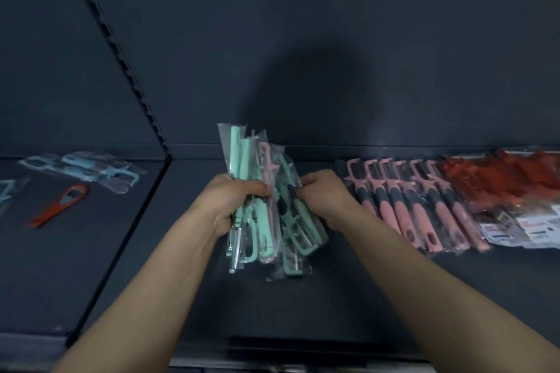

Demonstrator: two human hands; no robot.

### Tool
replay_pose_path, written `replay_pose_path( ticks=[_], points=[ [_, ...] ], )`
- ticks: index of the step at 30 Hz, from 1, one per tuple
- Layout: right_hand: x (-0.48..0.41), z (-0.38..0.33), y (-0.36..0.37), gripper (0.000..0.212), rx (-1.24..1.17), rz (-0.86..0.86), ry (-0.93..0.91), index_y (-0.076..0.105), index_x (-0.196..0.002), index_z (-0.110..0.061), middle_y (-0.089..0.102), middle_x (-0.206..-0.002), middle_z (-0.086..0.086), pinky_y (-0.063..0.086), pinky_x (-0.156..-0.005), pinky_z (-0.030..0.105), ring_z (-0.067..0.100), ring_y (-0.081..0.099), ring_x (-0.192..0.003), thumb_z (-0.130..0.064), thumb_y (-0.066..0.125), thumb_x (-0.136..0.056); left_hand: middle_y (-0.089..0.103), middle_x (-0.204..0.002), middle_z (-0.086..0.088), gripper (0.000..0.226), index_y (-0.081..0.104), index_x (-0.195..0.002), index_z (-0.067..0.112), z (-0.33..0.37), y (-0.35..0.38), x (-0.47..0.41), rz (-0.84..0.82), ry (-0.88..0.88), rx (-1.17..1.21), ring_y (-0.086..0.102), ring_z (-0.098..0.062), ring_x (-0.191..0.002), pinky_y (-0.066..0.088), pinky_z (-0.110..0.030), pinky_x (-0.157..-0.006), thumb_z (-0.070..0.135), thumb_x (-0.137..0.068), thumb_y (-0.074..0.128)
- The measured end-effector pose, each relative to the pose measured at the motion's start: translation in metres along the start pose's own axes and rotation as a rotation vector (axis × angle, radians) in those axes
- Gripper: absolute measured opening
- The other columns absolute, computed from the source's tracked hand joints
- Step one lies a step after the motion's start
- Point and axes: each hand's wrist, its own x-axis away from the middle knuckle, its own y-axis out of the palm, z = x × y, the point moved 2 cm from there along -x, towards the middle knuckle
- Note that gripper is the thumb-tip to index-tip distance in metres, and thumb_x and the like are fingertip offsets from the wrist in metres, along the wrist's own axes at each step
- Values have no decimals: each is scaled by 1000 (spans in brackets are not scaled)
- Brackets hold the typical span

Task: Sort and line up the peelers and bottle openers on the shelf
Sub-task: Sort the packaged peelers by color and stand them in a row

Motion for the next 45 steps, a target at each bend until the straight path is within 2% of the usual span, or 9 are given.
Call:
replay_pose_path(
  ticks=[5,11,17,21,26,28,32,35,45],
  points=[
    [7,-6,-12,9,-71,49,-100,71,-90,-10,65,-78,1,43,-65,20,4,54,-64,-12,63,-86,71,-87,-21,28,68,-93,-4,9,15,-11,-90,-6,4,69,-32,-76,57,-51,-74,1,-67,77],
    [13,-20,-24,12,-333,24,-56,64,-74,-7,56,-65,8,39,-42,14,10,46,-50,-10,66,-85,73,-86,-17,24,71,-91,0,13,31,-22,-257,16,-23,70,-27,-70,59,-37,-62,0,-67,77],
    [19,-10,-36,13,-419,-70,81,62,-96,-3,63,-84,11,49,-68,27,16,58,-73,1,64,-84,73,-81,-17,21,70,-89,-2,13,46,-27,-306,-17,33,70,-26,-66,57,-34,-56,-3,-69,75],
    [30,-4,-46,9,-308,-85,90,66,-91,-4,66,-69,1,49,-51,17,5,60,-53,-3,66,-83,73,-81,-17,23,70,-90,-1,13,55,-27,-328,-35,51,70,-27,-67,56,-35,-56,0,-68,77],
    [32,11,-65,8,-83,260,10,70,-89,-7,60,-66,1,40,-49,14,0,48,-45,-12,65,-85,72,-70,-13,15,68,-83,-1,15,63,-24,-336,-8,14,69,-23,-57,53,-30,-48,0,-70,76],
    [33,18,-72,22,17,339,-12,68,-107,-8,65,-77,4,42,-54,12,4,57,-56,-12,63,-86,72,-69,-13,17,67,-84,-1,14,64,-23,-336,-5,-11,69,-22,-56,53,-30,-48,2,-70,77],
    [38,25,-75,38,258,407,-32,59,-126,-11,65,-120,10,43,-93,19,22,62,-108,-10,58,-88,72,-68,-11,21,66,-87,0,12,64,-22,-324,-3,-34,69,-22,-57,54,-31,-48,3,-70,78],
    [39,22,-63,32,327,422,-57,65,-117,-10,66,-115,17,48,-93,33,30,61,-107,-10,55,-86,72,-70,-12,21,67,-87,1,9,61,-20,-316,-5,-54,70,-23,-59,54,-31,-49,4,-70,78],
    [32,17,-32,28,709,337,-2,59,-114,-2,47,-119,22,45,-85,32,35,53,-104,-4,50,-88,73,-74,-13,21,68,-89,0,3,48,-15,-289,-4,-37,71,-24,-63,55,-31,-51,3,-71,77]
  ],
)
